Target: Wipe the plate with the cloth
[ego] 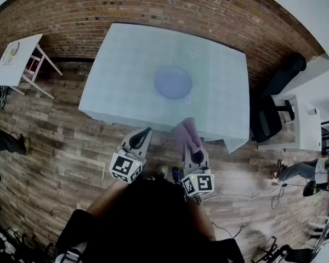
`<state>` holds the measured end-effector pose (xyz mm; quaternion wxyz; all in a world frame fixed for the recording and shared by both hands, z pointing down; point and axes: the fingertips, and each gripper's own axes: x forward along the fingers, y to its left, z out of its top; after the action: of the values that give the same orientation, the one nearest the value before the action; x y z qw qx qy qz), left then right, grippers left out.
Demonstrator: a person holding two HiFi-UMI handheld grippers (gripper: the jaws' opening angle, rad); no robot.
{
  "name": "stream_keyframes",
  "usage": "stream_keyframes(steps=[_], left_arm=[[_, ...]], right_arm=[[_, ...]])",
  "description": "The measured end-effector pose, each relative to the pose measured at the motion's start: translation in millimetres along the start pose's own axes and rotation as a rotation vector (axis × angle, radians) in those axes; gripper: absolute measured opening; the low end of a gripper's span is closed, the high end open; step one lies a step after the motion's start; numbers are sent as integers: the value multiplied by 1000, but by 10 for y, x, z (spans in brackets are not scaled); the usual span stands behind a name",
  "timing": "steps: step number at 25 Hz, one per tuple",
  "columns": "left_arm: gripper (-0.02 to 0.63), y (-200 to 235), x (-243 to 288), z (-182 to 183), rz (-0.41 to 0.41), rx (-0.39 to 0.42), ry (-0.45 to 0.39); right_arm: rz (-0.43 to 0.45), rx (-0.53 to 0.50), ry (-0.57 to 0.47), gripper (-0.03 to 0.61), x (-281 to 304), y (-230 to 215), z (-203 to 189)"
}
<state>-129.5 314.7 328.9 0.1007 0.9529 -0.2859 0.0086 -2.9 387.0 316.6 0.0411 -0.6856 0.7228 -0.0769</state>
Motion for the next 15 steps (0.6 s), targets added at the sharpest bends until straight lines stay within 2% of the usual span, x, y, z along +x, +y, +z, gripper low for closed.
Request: stream_keyframes(steps=[15], left_arm=[[34,-89,152,10,-13,-6,6]], right_arm=[[-9,25,-18,61,11,-145,47]])
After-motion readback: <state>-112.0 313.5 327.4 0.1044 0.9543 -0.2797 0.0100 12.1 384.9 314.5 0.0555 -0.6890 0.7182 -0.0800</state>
